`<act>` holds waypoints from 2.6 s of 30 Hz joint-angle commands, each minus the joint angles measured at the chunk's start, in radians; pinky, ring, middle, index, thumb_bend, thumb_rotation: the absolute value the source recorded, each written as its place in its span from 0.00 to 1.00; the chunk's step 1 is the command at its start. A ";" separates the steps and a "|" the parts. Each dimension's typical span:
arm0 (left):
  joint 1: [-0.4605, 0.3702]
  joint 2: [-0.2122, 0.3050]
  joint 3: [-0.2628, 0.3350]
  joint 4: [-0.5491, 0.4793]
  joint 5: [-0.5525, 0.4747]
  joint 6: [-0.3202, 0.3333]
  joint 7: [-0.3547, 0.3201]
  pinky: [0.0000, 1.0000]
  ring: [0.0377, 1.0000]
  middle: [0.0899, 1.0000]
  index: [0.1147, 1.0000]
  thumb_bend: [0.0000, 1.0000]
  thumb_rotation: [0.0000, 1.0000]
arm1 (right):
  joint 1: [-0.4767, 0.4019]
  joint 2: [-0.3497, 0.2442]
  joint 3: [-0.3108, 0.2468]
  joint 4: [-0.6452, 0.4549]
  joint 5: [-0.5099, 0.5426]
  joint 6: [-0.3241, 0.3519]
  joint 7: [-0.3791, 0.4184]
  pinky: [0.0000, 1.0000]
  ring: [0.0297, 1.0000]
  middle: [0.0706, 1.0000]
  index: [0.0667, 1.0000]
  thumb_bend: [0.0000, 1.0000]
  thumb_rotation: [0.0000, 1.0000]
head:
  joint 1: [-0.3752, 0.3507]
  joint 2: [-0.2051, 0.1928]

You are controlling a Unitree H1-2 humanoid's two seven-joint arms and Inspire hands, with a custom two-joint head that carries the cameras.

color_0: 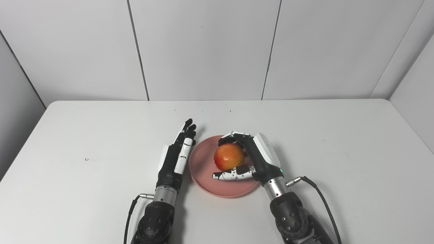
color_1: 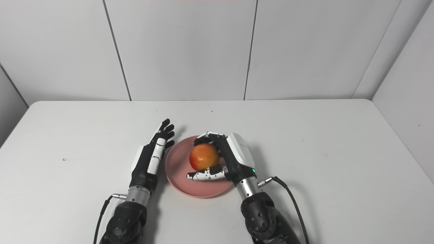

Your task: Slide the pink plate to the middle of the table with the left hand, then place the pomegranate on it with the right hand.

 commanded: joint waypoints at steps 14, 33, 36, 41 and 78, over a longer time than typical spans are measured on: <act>-0.017 -0.011 -0.009 -0.005 0.006 -0.021 0.006 0.89 0.93 0.93 0.91 0.53 1.00 | -0.041 -0.037 0.037 -0.026 -0.094 -0.049 0.001 0.59 0.64 0.62 0.46 0.51 0.14 | -0.003 0.003; -0.020 -0.002 -0.014 -0.012 0.027 -0.010 0.005 0.89 0.93 0.93 0.91 0.52 1.00 | -0.050 -0.062 0.062 -0.031 -0.098 -0.008 0.091 0.76 0.77 0.74 0.46 0.51 0.17 | -0.007 0.007; -0.020 -0.002 -0.014 -0.012 0.039 -0.011 0.010 0.89 0.93 0.93 0.91 0.52 1.00 | -0.046 -0.059 0.058 -0.035 -0.096 -0.007 0.097 0.81 0.80 0.77 0.70 0.63 0.41 | -0.007 0.008; -0.017 -0.002 -0.012 -0.017 0.041 -0.003 0.008 0.90 0.93 0.93 0.90 0.54 1.00 | -0.040 -0.053 0.054 -0.033 -0.086 -0.022 0.092 0.85 0.84 0.82 0.77 0.65 0.54 | -0.007 0.011; -0.004 -0.007 0.001 -0.027 0.015 -0.014 0.013 0.93 0.95 0.95 0.93 0.51 1.00 | 0.023 0.098 -0.142 0.003 0.230 -0.179 -0.096 0.90 0.91 0.90 0.91 0.66 1.00 | -0.010 0.018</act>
